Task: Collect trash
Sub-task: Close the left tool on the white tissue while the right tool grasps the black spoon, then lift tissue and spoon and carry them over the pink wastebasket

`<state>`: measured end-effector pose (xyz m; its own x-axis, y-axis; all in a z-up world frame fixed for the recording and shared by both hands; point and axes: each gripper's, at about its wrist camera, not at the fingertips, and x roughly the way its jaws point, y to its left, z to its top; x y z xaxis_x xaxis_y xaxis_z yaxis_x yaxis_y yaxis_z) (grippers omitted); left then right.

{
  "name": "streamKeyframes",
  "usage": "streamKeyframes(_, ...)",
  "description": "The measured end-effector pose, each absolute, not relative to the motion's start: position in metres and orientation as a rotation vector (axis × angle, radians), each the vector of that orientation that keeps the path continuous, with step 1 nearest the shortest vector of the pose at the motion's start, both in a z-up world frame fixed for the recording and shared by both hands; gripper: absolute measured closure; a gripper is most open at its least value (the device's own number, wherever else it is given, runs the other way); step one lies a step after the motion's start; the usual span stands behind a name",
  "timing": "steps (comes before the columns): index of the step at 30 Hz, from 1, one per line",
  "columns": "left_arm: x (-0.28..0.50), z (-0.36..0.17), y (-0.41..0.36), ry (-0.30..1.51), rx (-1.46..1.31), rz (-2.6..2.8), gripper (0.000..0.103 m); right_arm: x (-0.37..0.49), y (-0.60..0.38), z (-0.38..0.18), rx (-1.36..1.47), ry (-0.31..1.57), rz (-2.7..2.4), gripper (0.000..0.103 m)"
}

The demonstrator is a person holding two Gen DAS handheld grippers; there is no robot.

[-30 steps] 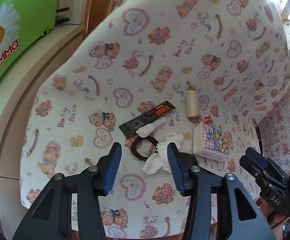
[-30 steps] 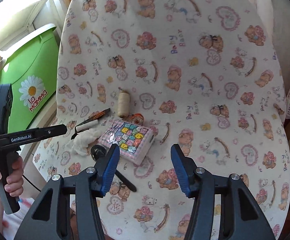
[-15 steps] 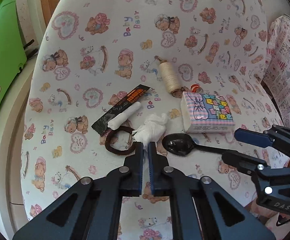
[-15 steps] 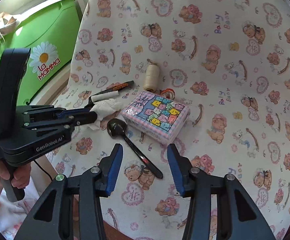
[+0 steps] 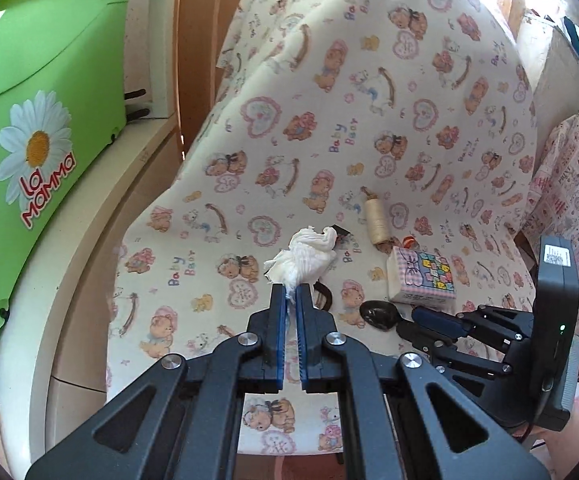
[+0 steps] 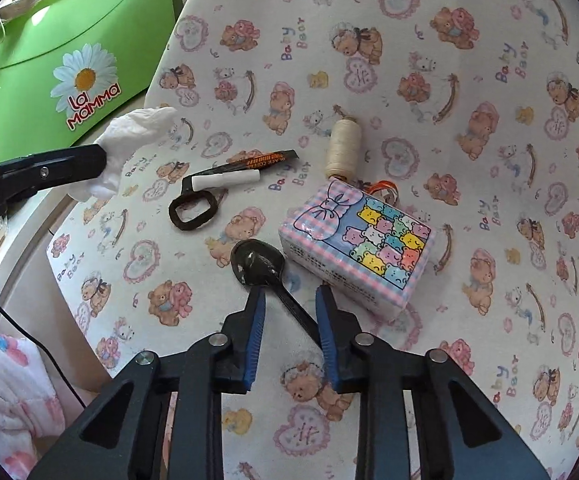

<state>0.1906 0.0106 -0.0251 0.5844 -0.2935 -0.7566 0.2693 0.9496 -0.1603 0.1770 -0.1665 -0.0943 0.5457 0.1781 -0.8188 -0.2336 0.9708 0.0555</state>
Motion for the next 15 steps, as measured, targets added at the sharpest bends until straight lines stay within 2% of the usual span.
streamKeyframes(1, 0.192, -0.025, 0.014, 0.892, -0.043, -0.319, 0.099, 0.177, -0.162, -0.095, -0.098, 0.956, 0.24, 0.091)
streamKeyframes(4, 0.193, -0.026, 0.016, 0.893, -0.057, -0.3, 0.099, 0.176, -0.152, -0.095, -0.142, 0.96, 0.267, 0.096)
streamKeyframes(9, 0.185, -0.022, 0.005, 0.857, 0.011, -0.262, 0.099, 0.17, -0.168, -0.087, 0.055, 0.953, 0.365, 0.097)
streamKeyframes(15, 0.168, -0.012, -0.003, 0.821, -0.012, -0.253, 0.099, 0.153, -0.185, -0.067, 0.105, 0.9, 0.332, 0.097)
